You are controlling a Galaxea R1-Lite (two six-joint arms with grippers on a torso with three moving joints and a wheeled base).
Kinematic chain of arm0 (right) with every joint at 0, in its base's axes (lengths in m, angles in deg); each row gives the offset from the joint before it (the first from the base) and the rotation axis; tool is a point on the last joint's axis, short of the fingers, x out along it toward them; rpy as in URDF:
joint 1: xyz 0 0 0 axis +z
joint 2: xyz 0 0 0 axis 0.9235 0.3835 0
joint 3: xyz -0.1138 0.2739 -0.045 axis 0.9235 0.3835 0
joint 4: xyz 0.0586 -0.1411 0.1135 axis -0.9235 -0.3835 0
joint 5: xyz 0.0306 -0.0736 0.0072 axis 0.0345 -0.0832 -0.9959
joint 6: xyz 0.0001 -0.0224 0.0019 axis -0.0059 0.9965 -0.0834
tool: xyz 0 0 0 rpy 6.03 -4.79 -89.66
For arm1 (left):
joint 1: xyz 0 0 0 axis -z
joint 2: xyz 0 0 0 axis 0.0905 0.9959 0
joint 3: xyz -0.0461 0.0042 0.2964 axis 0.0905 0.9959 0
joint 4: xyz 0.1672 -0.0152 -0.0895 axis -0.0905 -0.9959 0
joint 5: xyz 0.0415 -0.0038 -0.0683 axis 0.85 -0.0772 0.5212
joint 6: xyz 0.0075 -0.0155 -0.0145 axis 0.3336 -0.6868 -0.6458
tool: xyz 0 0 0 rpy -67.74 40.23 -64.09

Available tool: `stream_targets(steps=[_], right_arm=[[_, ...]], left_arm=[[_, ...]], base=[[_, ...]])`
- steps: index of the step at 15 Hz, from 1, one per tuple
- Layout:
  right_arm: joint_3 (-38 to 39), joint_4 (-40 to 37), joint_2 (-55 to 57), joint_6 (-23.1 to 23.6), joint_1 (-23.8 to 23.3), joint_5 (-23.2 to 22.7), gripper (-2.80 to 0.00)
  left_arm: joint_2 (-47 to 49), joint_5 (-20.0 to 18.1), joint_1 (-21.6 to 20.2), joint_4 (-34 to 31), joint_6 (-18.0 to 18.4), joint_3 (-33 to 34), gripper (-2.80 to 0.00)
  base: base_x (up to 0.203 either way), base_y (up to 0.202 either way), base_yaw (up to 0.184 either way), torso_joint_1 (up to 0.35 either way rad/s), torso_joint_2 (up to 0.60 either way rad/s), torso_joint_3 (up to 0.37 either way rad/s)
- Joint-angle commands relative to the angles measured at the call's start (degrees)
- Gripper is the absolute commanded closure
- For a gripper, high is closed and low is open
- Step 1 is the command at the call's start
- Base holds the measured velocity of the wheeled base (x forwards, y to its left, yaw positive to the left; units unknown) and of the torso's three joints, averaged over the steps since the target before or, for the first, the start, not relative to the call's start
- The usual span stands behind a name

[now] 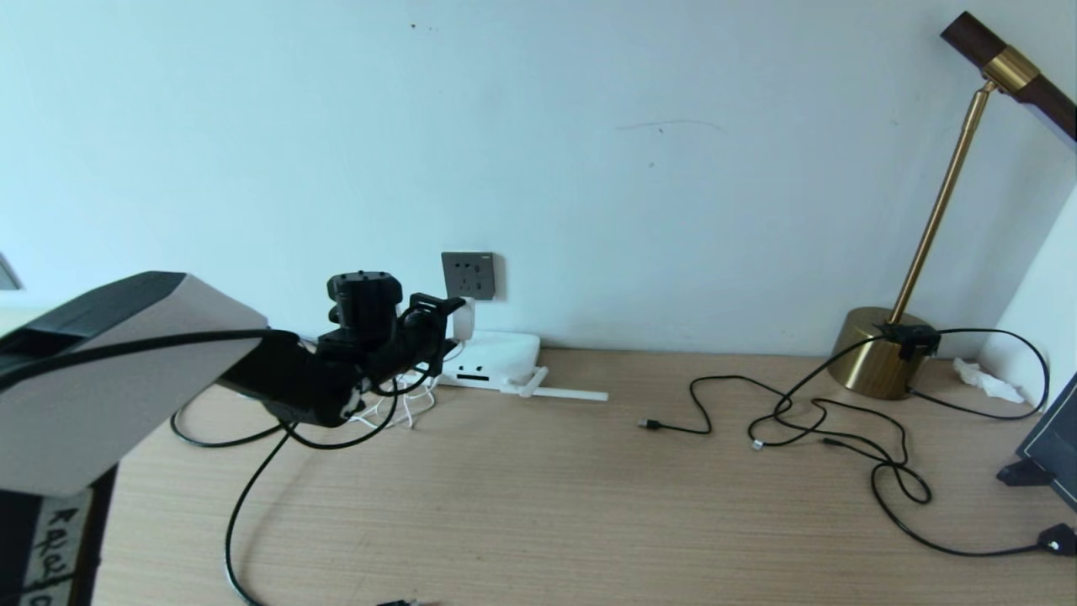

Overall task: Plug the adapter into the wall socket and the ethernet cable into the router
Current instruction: Hand it to the other hand

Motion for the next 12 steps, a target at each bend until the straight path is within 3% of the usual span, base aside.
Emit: stream_targets(steps=[1,2,4,5,7,9,10,12], right_arm=[[0.01,-0.03,0.0,0.03,0.0,0.02,-2.8],[-0.01,-0.03,0.0,0.03,0.0,0.02,-2.8],[-0.04,-0.03,0.05,0.03,0.0,0.02,-2.8],[0.01,-0.03,0.0,0.03,0.0,0.02,-2.8],[-0.06,-0.03,0.0,0.03,0.0,0.02,-2.8],[-0.07,-0.03,0.0,0.03,0.0,0.02,-2.8],[0.01,-0.03,0.0,0.03,0.0,0.02,-2.8],[-0.07,-0.03,0.0,0.03,0.0,0.02,-2.8]], left_arm=[[-7.4,-12.45,-2.65,-1.27,10.57,7.7,0.0],[-9.02,-15.06,-3.85,-5.56,21.05,9.37,0.0],[-12.8,-17.18,-5.29,-22.79,41.45,11.45,0.0],[-15.92,-17.6,-5.16,-28.67,47.91,12.32,0.0],[-20.78,-18.01,-1.39,-33.09,52.22,12.59,0.0],[-21.84,-18.04,4.42,-33.85,52.68,7.68,0.0],[-21.69,-17.46,7.89,-33.95,51.94,4.21,0.0],[-21.46,-14.63,14.62,-32.65,46.75,-0.43,0.0]], base=[[0.0,0.0,0.0,0.0,0.0,0.0],[0.0,0.0,0.0,0.0,0.0,0.0],[0.0,0.0,0.0,0.0,0.0,0.0],[0.0,0.0,0.0,0.0,0.0,0.0],[0.0,0.0,0.0,0.0,0.0,0.0],[0.0,0.0,0.0,0.0,0.0,0.0],[0.0,0.0,0.0,0.0,0.0,0.0],[0.0,0.0,0.0,0.0,0.0,0.0]])
